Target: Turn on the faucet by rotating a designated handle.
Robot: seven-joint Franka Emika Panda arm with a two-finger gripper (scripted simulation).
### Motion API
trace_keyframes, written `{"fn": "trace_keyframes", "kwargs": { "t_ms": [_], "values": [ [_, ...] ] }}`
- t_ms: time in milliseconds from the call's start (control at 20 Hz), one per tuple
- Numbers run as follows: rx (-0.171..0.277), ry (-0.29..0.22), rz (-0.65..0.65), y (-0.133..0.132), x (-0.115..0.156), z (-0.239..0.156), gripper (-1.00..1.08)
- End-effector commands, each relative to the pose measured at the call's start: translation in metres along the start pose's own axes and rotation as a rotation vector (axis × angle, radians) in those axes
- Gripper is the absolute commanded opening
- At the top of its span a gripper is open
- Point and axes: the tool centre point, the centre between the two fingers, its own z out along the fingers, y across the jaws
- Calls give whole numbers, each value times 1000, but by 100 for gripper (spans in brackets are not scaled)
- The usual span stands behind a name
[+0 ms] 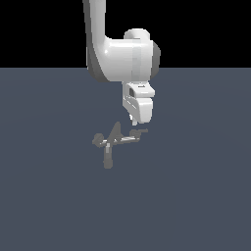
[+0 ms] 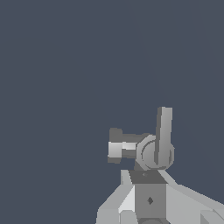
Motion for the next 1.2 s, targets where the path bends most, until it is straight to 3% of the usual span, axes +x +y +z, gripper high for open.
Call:
{"fn": "trace_keyframes", "kwargs": {
  "t_ms": [0,350,800,1150],
  "values": [
    [2,3,39,-6,11,11,-100],
    [4,6,105,-14,29,28,-100],
    [5,5,117,-15,32,31,-100],
    [5,5,118,10,48,31,-100]
  ]
}}
